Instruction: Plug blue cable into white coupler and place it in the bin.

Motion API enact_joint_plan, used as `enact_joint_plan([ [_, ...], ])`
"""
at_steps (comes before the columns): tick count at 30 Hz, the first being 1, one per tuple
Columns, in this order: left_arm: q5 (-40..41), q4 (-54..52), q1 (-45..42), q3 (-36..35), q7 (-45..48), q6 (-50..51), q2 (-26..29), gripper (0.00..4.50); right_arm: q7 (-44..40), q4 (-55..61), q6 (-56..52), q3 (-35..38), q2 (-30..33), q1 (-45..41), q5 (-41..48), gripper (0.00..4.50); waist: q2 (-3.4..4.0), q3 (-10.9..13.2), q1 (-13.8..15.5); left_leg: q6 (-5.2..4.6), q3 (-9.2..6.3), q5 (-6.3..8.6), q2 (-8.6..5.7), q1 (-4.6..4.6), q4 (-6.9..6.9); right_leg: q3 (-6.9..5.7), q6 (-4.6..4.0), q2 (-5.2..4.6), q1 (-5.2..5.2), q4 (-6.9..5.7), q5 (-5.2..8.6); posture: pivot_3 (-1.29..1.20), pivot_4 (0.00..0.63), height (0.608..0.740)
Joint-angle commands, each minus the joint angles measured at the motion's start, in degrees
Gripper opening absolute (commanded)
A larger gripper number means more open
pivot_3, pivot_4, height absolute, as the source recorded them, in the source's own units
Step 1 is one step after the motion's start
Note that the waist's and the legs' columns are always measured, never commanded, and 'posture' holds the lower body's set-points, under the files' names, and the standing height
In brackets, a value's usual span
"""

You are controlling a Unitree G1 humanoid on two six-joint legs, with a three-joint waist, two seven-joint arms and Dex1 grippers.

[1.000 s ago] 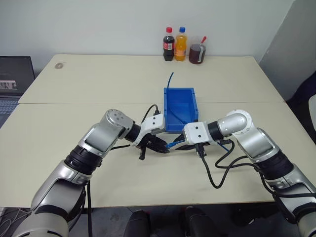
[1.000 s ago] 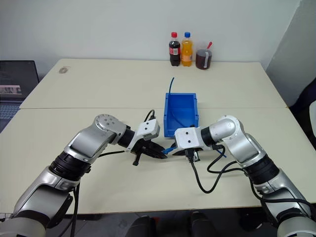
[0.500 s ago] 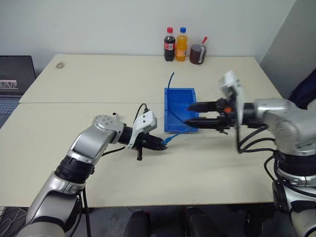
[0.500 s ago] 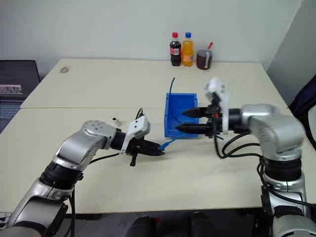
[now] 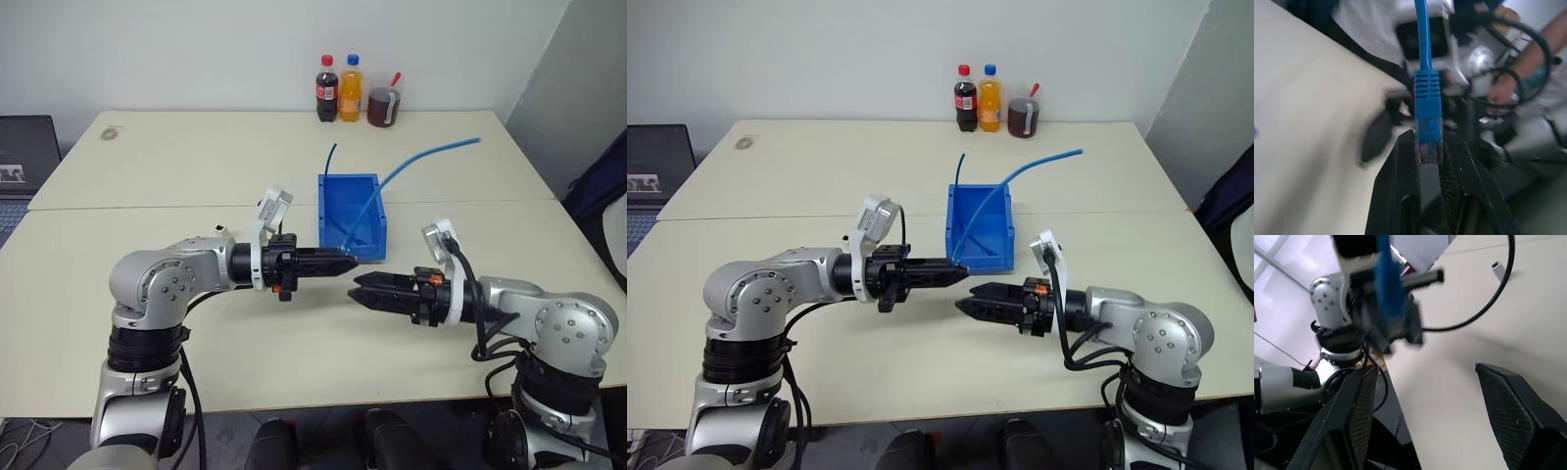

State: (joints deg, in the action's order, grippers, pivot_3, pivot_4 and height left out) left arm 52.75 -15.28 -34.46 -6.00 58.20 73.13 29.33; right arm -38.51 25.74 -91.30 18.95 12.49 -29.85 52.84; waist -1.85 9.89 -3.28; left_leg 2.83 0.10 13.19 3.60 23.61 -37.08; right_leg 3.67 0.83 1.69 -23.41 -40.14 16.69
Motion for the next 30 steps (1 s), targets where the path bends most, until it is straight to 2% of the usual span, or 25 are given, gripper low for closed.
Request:
enact_joint_plan([
  [1, 3.1, -2.7, 1.3, 1.0, 0.6, 0.6, 2.1, 0.25, -2.0, -1.0, -0.7, 1.1, 2.2, -2.2, 5.9, 3.36, 0.00, 0.0, 0.0, 0.00, 0.00, 0.00, 0.00, 0.00, 0.03, 0.01, 0.00, 0.01, 0.00, 0.03, 0.00, 0.00, 0.150, 0.740],
  [8, 3.7, -2.5, 2.4, 2.2, 1.0, -0.9, 4.1, 0.25, -1.7, -3.2, -1.1, 1.0, 6.5, -3.1, 12.8, 3.36, 0.00, 0.0, 0.1, 0.00, 0.05, 0.00, -0.01, 0.06, 0.03, 0.05, 0.00, -0.01, 0.00, 0.16, 0.00, 0.00, 0.150, 0.740],
  [24, 4.4, -4.4, 3.8, 6.3, 3.2, -4.1, 7.4, 0.25, 5.3, -7.4, 3.9, -3.6, 3.5, -5.1, 16.5, 3.36, 0.00, 0.0, 0.1, 0.00, 0.06, 0.00, -0.01, 0.07, 0.06, 0.07, 0.01, 0.00, -0.02, 0.18, 0.01, 0.00, 0.150, 0.740],
  [30, 4.3, -3.9, 3.8, 6.6, 3.2, -4.8, 7.7, 0.25, 6.5, -8.8, 4.4, -3.7, 4.9, -5.2, 19.2, 3.36, 0.00, 0.0, 0.1, 0.00, 0.07, 0.01, -0.01, 0.08, 0.07, 0.08, 0.02, 0.00, -0.02, 0.20, 0.01, 0.00, 0.150, 0.740],
])
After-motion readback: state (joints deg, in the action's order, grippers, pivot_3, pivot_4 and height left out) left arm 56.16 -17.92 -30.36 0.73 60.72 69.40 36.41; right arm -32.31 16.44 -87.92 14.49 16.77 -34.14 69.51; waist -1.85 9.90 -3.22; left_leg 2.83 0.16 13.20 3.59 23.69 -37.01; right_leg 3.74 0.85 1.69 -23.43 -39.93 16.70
